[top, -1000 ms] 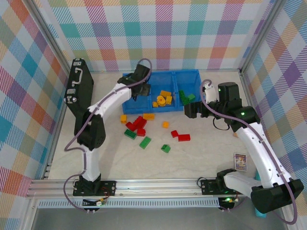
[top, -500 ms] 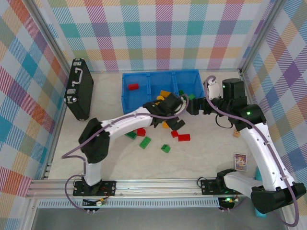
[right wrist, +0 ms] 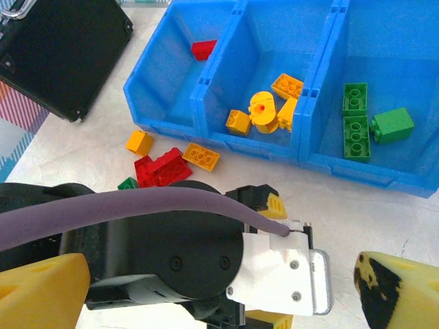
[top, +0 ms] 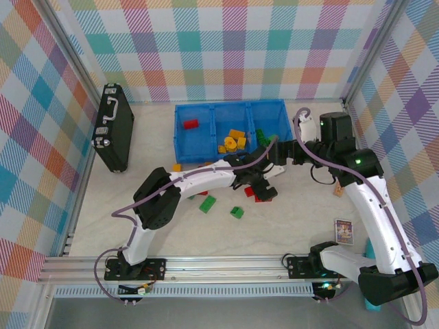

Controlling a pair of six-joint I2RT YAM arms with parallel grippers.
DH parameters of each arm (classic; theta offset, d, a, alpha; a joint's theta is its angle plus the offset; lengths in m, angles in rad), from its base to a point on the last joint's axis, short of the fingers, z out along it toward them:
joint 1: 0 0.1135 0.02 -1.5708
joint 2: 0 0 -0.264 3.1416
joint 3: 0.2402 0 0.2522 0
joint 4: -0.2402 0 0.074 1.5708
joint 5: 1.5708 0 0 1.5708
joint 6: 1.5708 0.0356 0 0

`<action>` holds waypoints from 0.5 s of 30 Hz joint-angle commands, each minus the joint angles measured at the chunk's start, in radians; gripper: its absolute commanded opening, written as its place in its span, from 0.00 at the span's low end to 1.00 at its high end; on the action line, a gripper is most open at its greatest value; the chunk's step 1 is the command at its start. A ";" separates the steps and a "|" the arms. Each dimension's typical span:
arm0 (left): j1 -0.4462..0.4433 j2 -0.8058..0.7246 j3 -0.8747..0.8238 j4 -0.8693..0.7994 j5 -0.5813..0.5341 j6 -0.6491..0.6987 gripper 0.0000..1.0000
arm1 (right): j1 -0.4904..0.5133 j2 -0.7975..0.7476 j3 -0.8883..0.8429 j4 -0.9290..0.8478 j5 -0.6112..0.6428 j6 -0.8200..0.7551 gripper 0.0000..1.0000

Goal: Sort the legos into containers by color
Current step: Pick up the lego from the center of the table.

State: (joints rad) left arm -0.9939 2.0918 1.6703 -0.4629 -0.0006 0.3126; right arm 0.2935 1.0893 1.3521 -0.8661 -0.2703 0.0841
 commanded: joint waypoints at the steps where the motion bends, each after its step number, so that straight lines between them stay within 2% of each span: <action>1: -0.029 0.056 0.016 -0.027 0.000 0.038 1.00 | 0.001 -0.041 0.002 0.025 -0.058 -0.040 0.99; 7: -0.031 0.100 0.035 -0.061 0.034 0.063 0.99 | 0.001 -0.094 -0.030 0.060 -0.029 -0.044 0.99; 11: -0.030 0.142 0.080 -0.112 0.025 0.062 0.89 | 0.002 -0.083 -0.030 0.054 -0.029 -0.040 0.99; 15: -0.031 0.162 0.087 -0.124 0.024 0.062 0.86 | 0.002 -0.074 -0.034 0.062 -0.032 -0.037 0.99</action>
State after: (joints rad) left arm -1.0050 2.2189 1.7370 -0.5240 0.0181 0.3569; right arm 0.2935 1.0130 1.3182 -0.8616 -0.2611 0.0513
